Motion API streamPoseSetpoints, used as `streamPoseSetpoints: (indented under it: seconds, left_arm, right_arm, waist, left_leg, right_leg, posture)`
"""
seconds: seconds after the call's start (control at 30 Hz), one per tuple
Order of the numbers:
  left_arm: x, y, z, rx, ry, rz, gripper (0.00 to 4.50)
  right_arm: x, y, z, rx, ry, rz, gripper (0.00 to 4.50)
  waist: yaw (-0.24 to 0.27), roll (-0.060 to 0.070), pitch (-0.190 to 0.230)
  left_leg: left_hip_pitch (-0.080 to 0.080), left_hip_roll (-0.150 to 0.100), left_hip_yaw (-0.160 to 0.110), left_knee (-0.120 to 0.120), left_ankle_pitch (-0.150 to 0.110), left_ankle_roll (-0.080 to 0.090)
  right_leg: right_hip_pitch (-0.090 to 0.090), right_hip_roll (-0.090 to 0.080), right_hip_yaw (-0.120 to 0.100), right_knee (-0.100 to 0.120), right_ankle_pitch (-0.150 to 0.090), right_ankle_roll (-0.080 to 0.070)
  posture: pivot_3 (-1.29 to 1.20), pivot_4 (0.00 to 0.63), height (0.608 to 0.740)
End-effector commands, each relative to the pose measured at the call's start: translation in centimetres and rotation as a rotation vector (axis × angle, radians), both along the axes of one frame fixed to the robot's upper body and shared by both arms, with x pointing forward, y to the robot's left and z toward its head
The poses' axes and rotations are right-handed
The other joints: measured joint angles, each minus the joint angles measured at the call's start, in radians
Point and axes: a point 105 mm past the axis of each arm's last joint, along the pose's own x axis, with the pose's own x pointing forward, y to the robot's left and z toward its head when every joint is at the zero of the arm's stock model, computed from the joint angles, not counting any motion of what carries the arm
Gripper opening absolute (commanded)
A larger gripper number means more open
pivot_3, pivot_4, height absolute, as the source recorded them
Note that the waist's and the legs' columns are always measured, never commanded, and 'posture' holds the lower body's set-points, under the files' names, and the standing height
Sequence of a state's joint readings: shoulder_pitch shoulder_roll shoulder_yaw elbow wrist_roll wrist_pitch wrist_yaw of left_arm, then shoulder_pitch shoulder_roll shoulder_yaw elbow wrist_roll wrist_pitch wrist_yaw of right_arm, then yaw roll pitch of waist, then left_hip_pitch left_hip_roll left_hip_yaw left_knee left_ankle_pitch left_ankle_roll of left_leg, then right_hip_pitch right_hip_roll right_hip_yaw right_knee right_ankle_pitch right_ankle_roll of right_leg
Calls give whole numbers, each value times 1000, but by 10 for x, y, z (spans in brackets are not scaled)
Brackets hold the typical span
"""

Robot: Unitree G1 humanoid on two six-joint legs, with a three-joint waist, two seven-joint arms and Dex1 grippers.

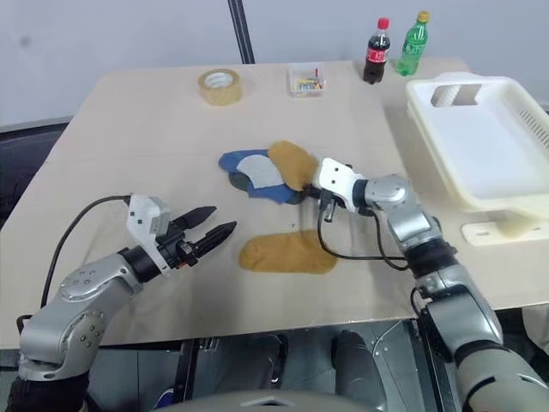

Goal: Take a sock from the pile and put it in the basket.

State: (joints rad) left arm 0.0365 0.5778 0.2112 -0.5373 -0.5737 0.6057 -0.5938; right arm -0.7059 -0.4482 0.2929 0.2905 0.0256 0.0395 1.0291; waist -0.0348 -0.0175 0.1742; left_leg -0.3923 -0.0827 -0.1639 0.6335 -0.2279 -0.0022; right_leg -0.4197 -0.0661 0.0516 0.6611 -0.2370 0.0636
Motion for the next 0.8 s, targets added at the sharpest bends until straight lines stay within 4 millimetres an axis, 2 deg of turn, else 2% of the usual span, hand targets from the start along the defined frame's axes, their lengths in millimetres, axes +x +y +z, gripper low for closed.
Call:
streamPoseSetpoints:
  seconds: [0.03, 0.17, 0.3, 0.47, 0.67, 0.77, 0.8]
  left_arm:
    - [0, -8, 5, 13, -20, -56, 3180]
    - [6, -14, 2, 22, -1, -99, 3180]
    - [17, -25, -6, 50, 26, -152, 3180]
    - [37, -49, -11, 55, 56, -226, 3180]
    - [56, -78, -7, 49, 62, -310, 3180]
    - [60, -89, -7, 58, 54, -348, 3180]
    - [63, -97, -5, 39, 68, -372, 3180]
  right_arm:
    - [-27, -19, 2, -61, 32, 84, 23]
    - [-47, -50, -9, -146, 98, 77, 23]
    - [-48, -70, -10, -175, 103, 2, 23]
    - [-55, -112, -23, -283, 132, -100, 23]
    - [-68, -132, -26, -286, 163, -154, 23]
    - [-68, -134, -24, -256, 154, -182, 23]
    - [-69, -132, -20, -206, 165, -196, 266]
  waist:
    - [8, 0, 0]
    - [20, 0, 0]
    - [18, 1, 0]
    - [31, 1, 1]
    - [35, 1, 1]
    - [31, 1, 1]
    - [29, 1, 1]
  left_leg:
    - [0, 0, 0, 0, 0, 0]
    - [0, -1, 0, 1, -1, 1]
    - [0, 0, 1, 1, -1, 1]
    - [0, 0, 1, 2, -1, 1]
    - [-3, -2, -2, 4, 1, -2]
    - [-3, -2, -3, 4, 1, -2]
    - [-3, -2, -3, 4, 1, -2]
  right_leg:
    - [0, 0, 0, 0, 0, 0]
    - [1, -1, -1, -1, 0, 0]
    - [1, -1, 0, 0, 0, 0]
    - [1, 0, -1, 0, 0, 0]
    - [2, -2, -4, -1, 0, 1]
    - [2, -2, -5, -1, 0, 1]
    - [2, -2, -5, -1, 0, 1]
  posture:
    - [0, 150, 740]
    - [0, 150, 740]
    - [0, 150, 740]
    - [0, 150, 740]
    - [0, 150, 740]
    - [0, 150, 740]
    - [0, 150, 740]
